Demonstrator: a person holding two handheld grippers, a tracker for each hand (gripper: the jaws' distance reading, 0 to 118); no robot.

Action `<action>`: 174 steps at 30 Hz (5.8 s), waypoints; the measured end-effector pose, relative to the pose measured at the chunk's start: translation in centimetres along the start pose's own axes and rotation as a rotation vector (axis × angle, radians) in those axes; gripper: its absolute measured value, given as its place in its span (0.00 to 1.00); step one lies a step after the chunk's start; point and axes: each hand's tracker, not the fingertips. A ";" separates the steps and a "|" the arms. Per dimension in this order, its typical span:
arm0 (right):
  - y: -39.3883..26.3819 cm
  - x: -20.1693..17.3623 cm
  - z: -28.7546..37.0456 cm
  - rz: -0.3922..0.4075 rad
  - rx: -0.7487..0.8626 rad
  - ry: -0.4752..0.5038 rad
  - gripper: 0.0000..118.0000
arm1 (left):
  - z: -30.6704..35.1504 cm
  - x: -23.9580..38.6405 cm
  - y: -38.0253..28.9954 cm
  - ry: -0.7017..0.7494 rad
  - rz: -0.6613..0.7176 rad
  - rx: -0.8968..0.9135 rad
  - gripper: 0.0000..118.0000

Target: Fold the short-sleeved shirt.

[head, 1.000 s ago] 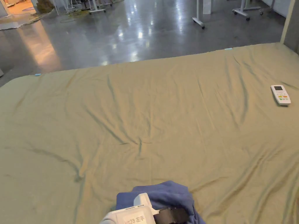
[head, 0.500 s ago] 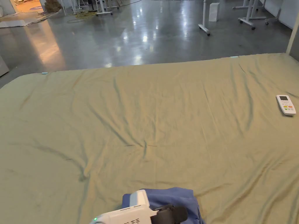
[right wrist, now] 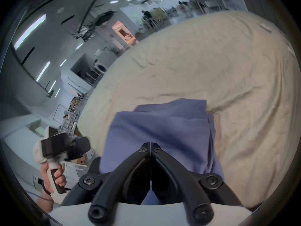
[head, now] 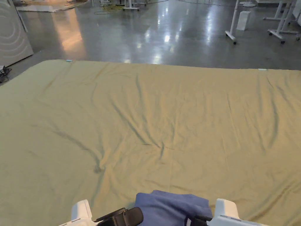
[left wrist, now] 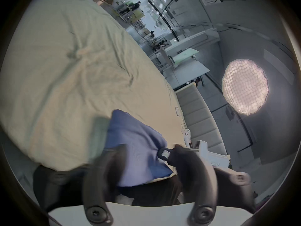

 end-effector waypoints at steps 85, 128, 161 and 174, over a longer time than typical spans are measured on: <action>-4.7 -10.9 22.6 0.443 0.721 -0.271 0.01 | 7.3 22.5 -1.9 0.380 -0.868 0.468 0.17; -6.3 -10.7 24.4 0.412 0.786 -0.499 1.00 | 10.0 23.6 -3.3 0.414 -0.887 0.585 1.00; -6.8 -11.4 23.6 0.396 0.740 -0.406 1.00 | 9.2 23.5 -3.3 0.430 -0.859 0.510 1.00; -6.6 -11.6 23.7 0.396 0.773 -0.377 1.00 | 9.2 23.7 -3.4 0.420 -0.856 0.500 1.00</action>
